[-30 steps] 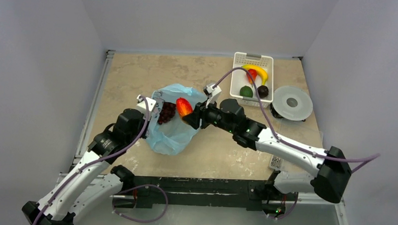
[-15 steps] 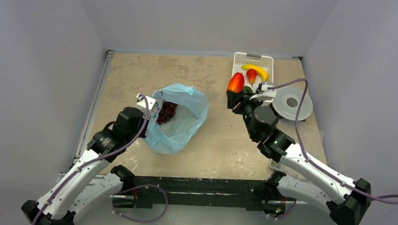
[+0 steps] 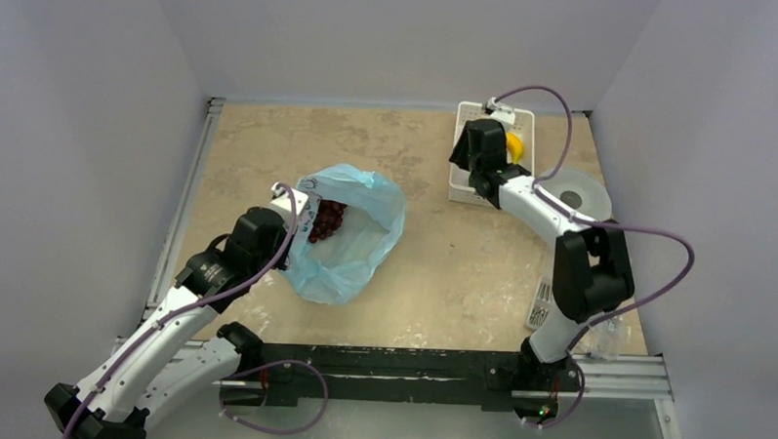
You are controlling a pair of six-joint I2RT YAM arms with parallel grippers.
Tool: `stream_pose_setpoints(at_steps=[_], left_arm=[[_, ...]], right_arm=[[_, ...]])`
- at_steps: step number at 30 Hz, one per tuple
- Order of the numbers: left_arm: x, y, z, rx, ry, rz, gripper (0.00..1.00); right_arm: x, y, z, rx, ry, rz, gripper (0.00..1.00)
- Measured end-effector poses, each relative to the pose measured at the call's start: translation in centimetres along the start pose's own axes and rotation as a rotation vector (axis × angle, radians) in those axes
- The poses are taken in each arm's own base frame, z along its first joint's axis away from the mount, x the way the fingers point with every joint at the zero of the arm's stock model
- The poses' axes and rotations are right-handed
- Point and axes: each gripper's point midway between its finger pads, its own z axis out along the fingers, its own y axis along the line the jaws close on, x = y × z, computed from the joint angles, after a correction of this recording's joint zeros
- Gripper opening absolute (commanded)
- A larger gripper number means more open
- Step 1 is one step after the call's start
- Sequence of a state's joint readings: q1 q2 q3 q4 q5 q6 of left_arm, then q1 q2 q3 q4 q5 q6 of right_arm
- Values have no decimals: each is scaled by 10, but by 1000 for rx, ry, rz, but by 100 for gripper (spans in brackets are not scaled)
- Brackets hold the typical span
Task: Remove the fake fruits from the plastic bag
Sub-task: Place the fake fruit in the bin.
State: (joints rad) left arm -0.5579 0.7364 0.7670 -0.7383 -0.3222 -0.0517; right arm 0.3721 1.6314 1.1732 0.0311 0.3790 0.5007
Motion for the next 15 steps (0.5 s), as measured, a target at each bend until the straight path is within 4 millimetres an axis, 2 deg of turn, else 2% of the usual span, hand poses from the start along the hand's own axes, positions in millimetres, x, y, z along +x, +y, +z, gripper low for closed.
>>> stream_pose_setpoints(at_steps=[3, 5, 9, 11, 13, 15], left_arm=[[1, 0, 0, 1, 3, 1, 0], [1, 0, 0, 1, 4, 1, 0], [-1, -1, 0, 5, 5, 2, 0], [-1, -1, 1, 7, 10, 3, 0], [-1, -3, 2, 16, 18, 6, 0], [0, -6, 3, 29, 26, 8, 0]], right_arm=[[20, -11, 26, 50, 84, -58, 11], [35, -23, 37, 88, 143, -95, 19], [61, -39, 46, 126, 229, -145, 51], [64, -41, 46, 130, 241, -157, 66], [62, -41, 44, 129, 242, -169, 77], [59, -41, 43, 125, 236, -174, 82]])
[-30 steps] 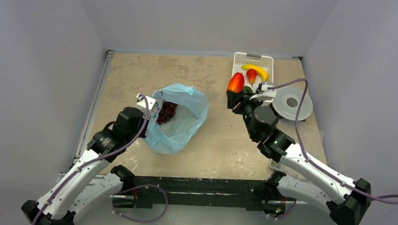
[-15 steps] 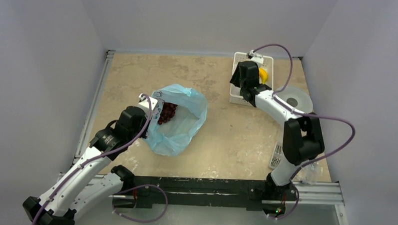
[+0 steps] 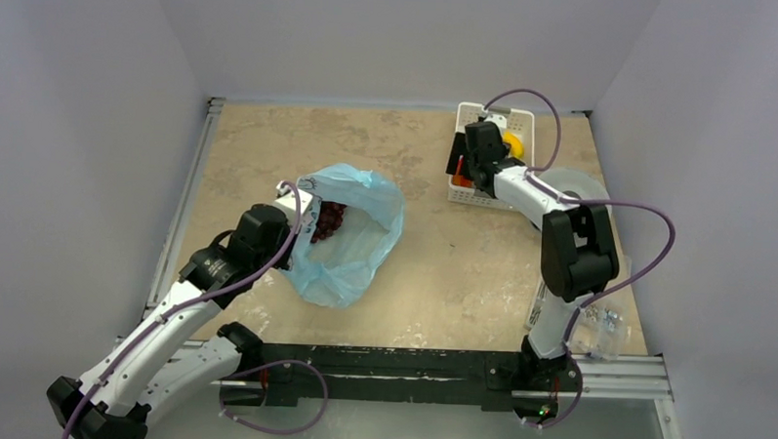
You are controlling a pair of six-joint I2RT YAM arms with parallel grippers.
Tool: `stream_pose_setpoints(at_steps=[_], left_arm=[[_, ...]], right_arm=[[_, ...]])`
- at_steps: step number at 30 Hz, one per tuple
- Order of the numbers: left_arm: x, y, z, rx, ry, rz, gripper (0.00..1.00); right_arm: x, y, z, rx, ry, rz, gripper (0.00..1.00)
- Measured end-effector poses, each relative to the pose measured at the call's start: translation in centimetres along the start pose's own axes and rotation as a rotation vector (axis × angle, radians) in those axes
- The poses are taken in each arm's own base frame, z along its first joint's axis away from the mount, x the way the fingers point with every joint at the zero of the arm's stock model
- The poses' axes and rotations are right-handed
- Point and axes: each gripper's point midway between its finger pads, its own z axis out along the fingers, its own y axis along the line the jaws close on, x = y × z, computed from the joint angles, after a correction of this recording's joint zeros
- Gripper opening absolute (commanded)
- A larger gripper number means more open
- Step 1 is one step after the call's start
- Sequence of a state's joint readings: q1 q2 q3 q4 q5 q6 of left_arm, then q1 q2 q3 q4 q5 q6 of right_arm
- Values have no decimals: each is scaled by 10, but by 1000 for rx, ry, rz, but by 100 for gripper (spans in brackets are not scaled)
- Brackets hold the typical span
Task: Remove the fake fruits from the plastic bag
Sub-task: Place the fake fruit in the bin, then take out the fake fruit from the plastic bag.
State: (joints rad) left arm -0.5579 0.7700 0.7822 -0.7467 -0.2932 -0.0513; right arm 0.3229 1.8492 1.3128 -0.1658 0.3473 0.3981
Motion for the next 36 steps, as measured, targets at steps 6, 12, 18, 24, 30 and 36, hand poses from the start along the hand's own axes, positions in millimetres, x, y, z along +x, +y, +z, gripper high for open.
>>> stream_pose_setpoints(at_steps=[6, 12, 18, 24, 30, 36], left_arm=[[1, -4, 0, 25, 3, 1, 0], [1, -8, 0, 47, 2, 3, 0], [1, -14, -1, 82, 2, 11, 0], [0, -16, -2, 97, -1, 11, 0], [0, -17, -2, 102, -3, 10, 0], [0, -17, -2, 104, -4, 10, 0]], right_arm=[[-10, 0, -23, -42, -32, -4, 83], [-21, 26, -77, -184, -106, -3, 87], [-19, 91, -155, -463, -178, -46, 85], [16, 121, -212, -660, -191, -106, 86], [60, 147, -270, -855, -191, -164, 83], [87, 174, -307, -1007, -193, -150, 81]])
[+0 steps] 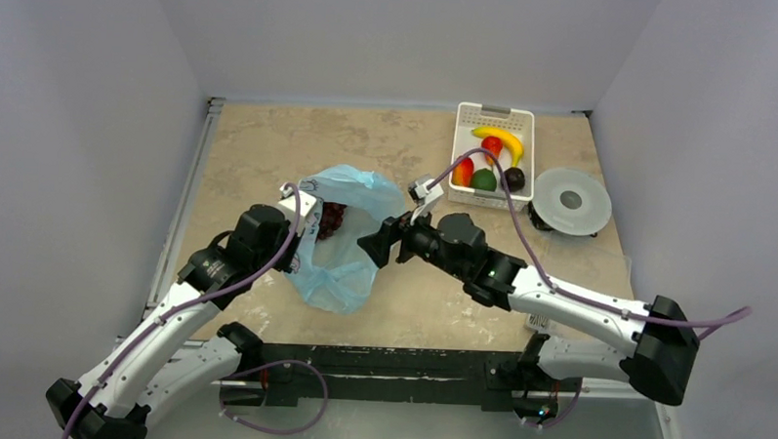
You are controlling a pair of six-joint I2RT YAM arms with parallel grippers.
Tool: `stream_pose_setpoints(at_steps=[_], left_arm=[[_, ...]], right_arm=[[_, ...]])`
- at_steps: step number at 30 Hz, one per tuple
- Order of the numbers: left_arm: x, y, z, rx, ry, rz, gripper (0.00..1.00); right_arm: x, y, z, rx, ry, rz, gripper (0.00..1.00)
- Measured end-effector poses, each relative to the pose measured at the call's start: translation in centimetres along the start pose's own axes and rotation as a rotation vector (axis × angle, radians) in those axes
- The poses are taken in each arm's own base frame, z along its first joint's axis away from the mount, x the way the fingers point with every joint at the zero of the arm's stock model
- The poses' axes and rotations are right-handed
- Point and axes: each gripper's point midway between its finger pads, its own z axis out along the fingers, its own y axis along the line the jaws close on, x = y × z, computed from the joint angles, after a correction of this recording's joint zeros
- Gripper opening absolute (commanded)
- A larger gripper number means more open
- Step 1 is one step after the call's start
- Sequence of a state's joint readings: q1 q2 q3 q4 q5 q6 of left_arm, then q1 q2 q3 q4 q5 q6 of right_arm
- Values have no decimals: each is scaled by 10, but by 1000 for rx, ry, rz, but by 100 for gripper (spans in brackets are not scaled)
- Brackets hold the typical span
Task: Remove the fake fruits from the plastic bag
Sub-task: Take out the fake fruit from the plastic bag.
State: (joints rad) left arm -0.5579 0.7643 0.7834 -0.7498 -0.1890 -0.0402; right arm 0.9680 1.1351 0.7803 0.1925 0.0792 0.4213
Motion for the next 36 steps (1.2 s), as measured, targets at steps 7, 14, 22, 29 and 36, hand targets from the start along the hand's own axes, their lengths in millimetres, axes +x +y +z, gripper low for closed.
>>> stream_pose_setpoints(at_steps=[7, 14, 22, 29, 36], left_arm=[[-1, 0, -1, 1, -6, -1, 0], [-1, 0, -1, 1, -7, -2, 0], [-1, 0, -2, 3, -9, -2, 0], [-1, 0, -2, 2, -10, -2, 0], [-1, 0, -2, 2, -9, -2, 0]], right_arm=[[44, 23, 39, -50, 57, 83, 71], [91, -10, 71, 127, 110, 223, 67], [82, -7, 117, 156, 23, 338, 70], [101, -16, 152, 206, 24, 355, 75], [123, -35, 183, 302, 33, 333, 77]])
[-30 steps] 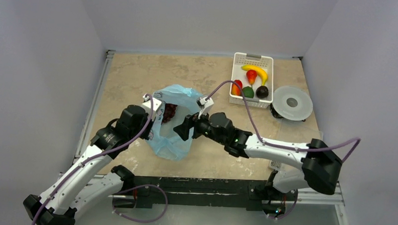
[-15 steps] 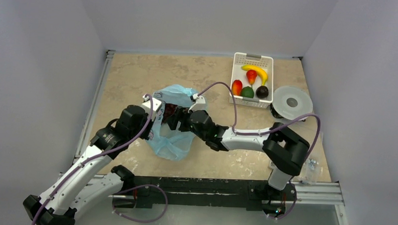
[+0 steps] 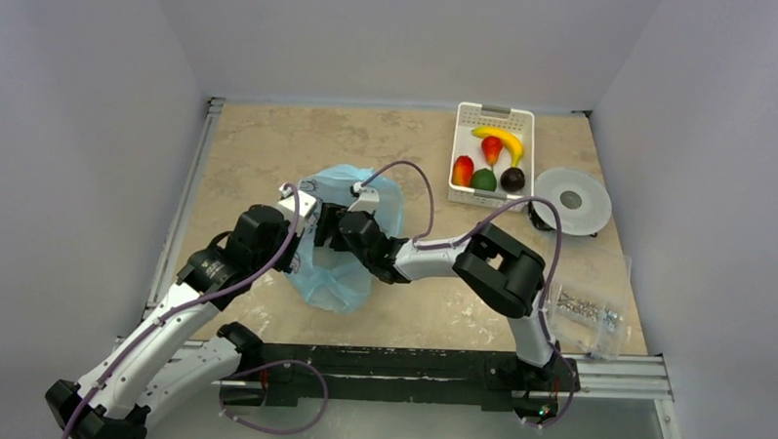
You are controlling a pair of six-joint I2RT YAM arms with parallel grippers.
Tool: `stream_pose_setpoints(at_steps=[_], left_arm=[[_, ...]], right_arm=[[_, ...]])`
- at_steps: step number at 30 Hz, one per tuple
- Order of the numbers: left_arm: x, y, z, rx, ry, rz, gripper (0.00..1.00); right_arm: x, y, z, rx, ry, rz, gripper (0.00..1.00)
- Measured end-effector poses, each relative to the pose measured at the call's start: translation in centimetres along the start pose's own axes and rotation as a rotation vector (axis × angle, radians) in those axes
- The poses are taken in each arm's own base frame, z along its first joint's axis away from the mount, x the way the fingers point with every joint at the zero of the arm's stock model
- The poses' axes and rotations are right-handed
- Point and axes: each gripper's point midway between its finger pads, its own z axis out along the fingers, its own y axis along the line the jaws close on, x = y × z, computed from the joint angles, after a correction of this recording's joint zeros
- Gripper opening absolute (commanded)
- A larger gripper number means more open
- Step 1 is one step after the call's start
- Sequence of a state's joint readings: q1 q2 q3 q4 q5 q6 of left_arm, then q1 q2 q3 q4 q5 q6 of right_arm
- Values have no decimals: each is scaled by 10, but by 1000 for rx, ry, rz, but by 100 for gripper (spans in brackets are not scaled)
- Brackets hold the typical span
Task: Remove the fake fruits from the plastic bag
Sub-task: Take out the fake fruit from the plastic bag.
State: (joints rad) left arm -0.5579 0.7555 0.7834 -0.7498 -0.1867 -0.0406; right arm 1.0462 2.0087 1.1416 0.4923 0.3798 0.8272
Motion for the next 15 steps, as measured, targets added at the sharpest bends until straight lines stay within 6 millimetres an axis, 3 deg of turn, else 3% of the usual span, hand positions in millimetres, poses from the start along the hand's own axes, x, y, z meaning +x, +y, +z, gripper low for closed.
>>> stream_pose_setpoints(at_steps=[6, 15], left_arm=[[2, -2, 3, 8, 19, 4, 0], [0, -4, 0, 20, -2, 2, 0]], right_arm=[[9, -10, 25, 61, -14, -18, 76], [8, -22, 50, 154, -73, -38, 46]])
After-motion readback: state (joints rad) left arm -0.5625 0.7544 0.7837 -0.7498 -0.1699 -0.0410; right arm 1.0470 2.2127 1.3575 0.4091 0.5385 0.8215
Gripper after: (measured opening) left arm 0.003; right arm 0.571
